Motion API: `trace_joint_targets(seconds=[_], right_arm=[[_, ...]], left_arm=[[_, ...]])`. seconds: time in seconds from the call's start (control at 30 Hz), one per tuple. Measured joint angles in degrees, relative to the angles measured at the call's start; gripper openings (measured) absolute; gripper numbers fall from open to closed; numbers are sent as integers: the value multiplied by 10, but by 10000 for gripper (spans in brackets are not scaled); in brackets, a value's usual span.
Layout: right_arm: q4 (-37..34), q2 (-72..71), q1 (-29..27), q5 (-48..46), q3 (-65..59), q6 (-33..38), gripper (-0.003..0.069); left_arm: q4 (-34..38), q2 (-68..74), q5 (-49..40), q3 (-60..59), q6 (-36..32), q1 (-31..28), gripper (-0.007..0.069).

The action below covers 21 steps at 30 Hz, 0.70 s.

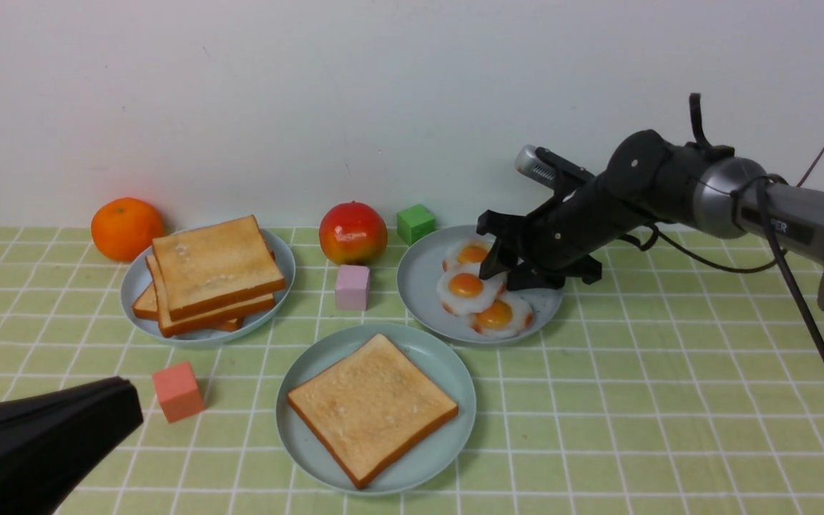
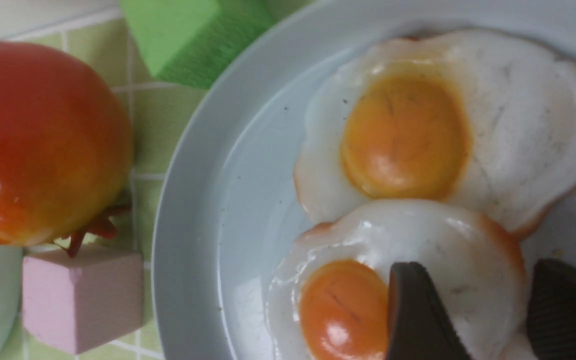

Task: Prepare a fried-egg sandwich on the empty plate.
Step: Use the right arm to grab a fried egg

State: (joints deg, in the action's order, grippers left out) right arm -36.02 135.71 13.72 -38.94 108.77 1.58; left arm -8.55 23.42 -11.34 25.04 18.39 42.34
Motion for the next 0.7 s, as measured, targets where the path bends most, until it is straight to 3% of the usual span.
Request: trace_joint_targets(seconds=[0.27,0.7], right_arm=[[-5,1,0,3,1,0,324],[-24,-20,-2,-3,1,0,70]], left_arm=[[0,0,0,0,0,0,-13],[0,0,0,0,0,0,-13]])
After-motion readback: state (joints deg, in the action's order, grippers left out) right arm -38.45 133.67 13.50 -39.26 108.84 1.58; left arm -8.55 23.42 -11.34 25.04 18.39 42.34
